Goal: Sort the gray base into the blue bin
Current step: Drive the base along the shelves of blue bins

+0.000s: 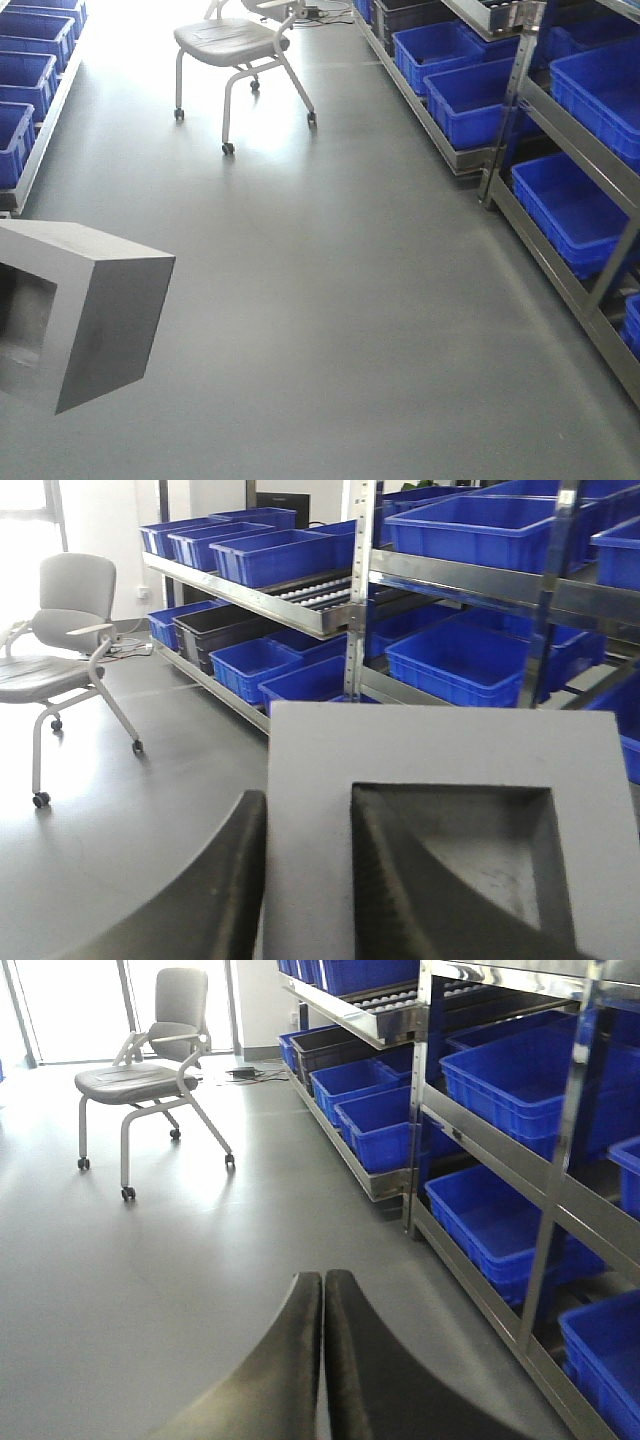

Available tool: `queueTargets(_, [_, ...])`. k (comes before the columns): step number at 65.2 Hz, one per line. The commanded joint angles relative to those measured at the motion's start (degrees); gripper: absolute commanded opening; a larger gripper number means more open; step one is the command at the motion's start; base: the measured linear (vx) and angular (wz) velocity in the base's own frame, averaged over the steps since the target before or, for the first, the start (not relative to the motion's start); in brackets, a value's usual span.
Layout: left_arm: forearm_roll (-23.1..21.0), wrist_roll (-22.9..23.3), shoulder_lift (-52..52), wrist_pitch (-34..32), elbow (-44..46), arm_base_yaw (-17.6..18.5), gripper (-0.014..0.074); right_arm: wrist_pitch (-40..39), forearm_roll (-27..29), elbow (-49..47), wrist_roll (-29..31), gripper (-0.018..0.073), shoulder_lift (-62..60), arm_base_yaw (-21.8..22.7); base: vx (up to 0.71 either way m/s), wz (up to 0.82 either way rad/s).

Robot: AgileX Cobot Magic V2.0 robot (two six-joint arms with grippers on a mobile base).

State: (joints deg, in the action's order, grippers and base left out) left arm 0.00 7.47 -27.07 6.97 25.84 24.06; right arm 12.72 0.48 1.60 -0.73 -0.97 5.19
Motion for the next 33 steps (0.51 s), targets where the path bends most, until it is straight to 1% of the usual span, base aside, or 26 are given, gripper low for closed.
queueTargets(1, [-0.56,0.39,-0.04,-6.13,1.75,0.24,-0.0006,-4.28,-0.48,0.11,0.73,-0.0005,-0.10,-0.02,0.42,0.13])
queueTargets(33, [-0.56,0.39,-0.04,-6.13,1.75,0.24,-0.0006,-4.28,-0.48,0.11,0.73,-0.0005,-0.10,-0.02,0.42,0.11])
